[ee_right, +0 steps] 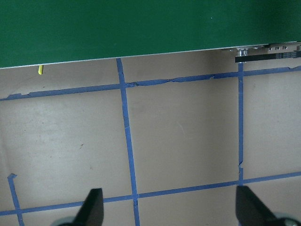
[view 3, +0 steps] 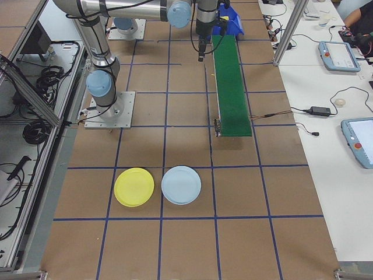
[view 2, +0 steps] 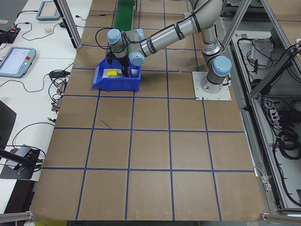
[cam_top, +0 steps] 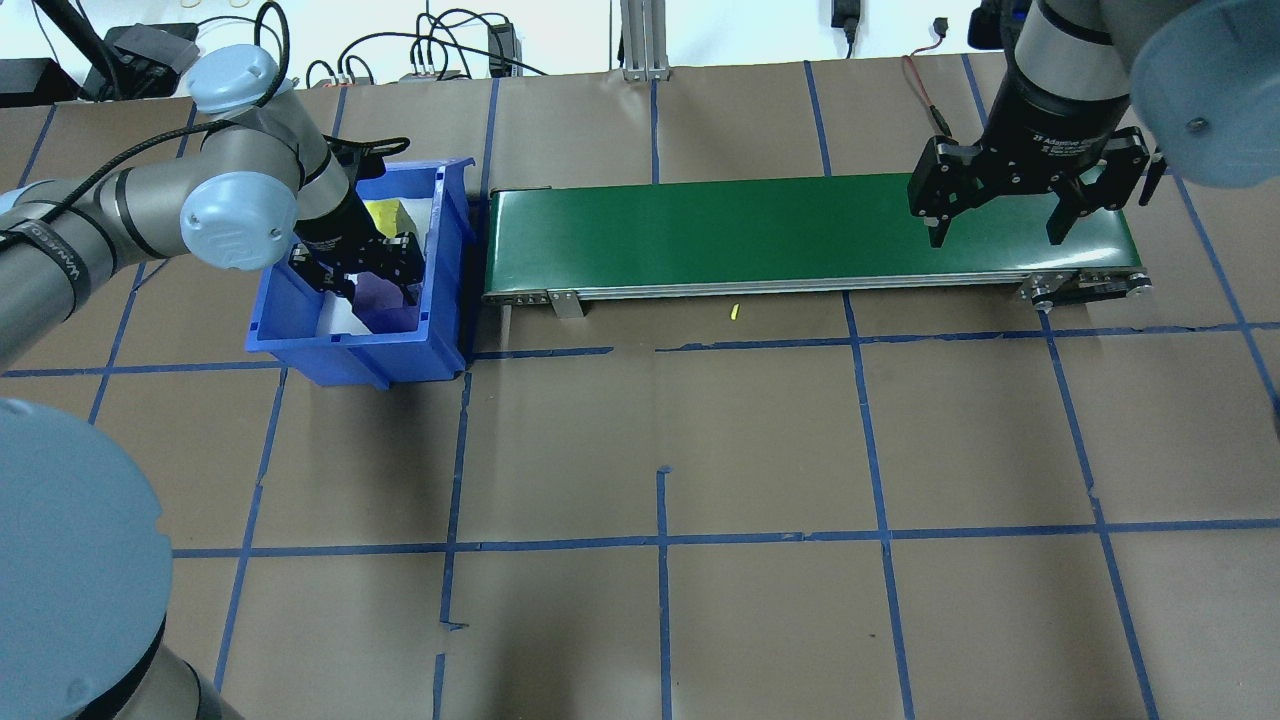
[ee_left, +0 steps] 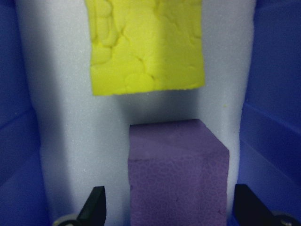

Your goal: Move block left to right into plate

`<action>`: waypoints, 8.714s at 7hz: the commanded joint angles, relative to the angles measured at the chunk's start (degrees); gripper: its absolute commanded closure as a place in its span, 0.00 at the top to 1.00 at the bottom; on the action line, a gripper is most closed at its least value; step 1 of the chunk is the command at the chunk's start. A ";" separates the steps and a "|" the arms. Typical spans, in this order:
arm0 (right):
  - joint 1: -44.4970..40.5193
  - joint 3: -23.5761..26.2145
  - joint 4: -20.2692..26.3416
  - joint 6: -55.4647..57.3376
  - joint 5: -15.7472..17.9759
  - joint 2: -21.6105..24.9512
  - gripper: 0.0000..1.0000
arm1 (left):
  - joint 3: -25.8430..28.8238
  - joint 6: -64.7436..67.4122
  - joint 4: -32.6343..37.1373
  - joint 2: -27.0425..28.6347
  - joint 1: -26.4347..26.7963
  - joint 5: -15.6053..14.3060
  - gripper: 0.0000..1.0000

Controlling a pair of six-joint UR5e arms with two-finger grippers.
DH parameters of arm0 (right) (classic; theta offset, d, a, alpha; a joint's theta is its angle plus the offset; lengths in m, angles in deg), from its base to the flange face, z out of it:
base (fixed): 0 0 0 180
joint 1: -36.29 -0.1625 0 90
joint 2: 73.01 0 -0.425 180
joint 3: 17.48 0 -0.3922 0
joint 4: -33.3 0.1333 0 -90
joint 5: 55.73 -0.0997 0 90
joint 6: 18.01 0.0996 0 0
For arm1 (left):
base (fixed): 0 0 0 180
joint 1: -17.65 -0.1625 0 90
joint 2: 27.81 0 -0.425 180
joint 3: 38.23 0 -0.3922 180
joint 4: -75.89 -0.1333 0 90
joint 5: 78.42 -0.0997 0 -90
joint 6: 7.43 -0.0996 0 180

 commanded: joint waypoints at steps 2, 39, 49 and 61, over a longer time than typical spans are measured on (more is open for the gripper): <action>0.00 0.00 -0.05 0.00 0.00 0.00 1.00 | 3.90 0.58 4.64 -4.42 0.09 -0.48 0.30; 0.44 -4.75 -32.14 23.55 -33.49 -29.53 0.99 | 13.24 13.04 12.24 -9.03 10.18 -1.36 0.34; -0.79 -0.35 -37.67 14.62 -21.47 -29.80 0.46 | 12.02 15.61 -4.11 3.98 16.17 -1.10 0.71; 50.35 8.52 -37.57 -68.82 1.67 -22.48 0.42 | 4.80 13.24 19.27 -25.89 10.98 -3.81 1.00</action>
